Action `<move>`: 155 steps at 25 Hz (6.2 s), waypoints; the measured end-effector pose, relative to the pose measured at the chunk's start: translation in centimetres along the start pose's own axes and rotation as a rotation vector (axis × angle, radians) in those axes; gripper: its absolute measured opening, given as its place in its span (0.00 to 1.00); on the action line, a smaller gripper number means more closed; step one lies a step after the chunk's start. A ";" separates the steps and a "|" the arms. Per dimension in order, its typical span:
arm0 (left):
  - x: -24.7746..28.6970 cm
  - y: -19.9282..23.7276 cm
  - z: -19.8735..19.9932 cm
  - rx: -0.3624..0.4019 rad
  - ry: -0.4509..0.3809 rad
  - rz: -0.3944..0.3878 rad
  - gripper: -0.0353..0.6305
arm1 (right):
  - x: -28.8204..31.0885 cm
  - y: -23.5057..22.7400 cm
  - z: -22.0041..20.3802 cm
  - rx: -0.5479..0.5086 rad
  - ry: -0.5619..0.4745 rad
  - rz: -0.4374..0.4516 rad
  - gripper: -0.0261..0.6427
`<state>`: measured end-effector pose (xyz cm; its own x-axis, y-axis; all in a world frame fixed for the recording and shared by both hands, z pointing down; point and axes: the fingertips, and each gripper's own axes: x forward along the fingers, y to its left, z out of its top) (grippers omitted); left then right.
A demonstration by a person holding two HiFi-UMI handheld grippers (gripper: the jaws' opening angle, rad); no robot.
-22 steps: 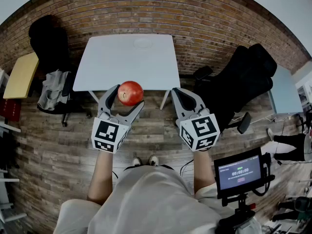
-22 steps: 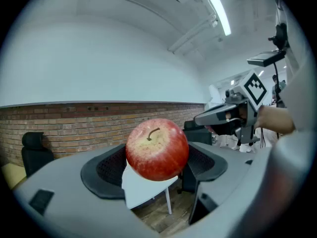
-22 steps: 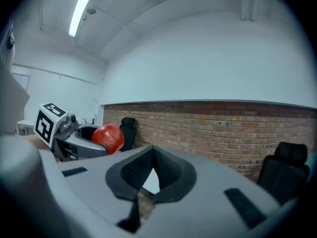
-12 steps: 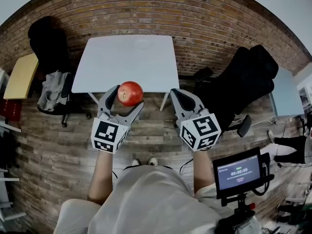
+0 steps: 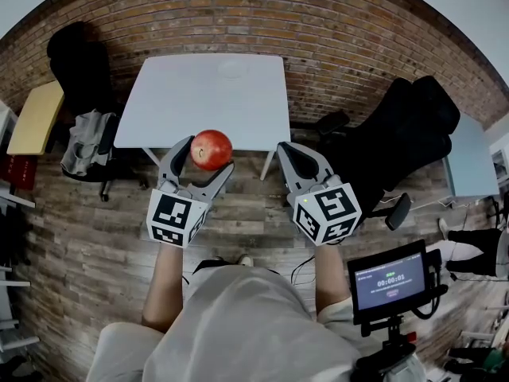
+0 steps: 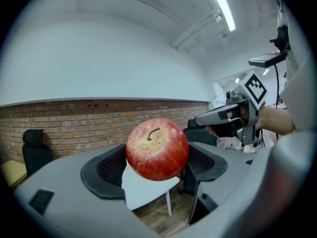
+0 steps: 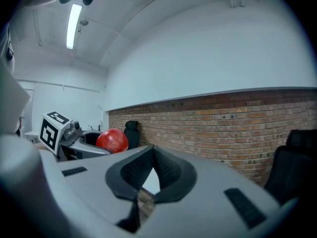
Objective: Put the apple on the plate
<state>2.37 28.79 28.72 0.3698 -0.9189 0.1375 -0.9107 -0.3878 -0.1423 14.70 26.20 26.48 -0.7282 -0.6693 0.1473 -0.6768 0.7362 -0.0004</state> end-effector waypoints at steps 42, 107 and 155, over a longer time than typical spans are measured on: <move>17.7 15.4 -0.1 -0.007 -0.015 -0.083 0.63 | 19.4 -9.7 1.7 0.001 0.044 -0.058 0.04; 42.4 28.9 -12.2 -0.118 0.258 -0.185 0.63 | 43.7 -24.7 -4.7 0.136 0.225 -0.096 0.04; 54.2 30.7 -27.5 -0.065 0.543 -0.170 0.63 | 50.3 -29.0 -14.5 0.245 0.427 -0.056 0.04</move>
<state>-10.57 -30.95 58.77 0.3807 -0.6682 0.6392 -0.8623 -0.5062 -0.0157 -0.71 -27.39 48.28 -0.6154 -0.5684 0.5460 -0.7564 0.6207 -0.2063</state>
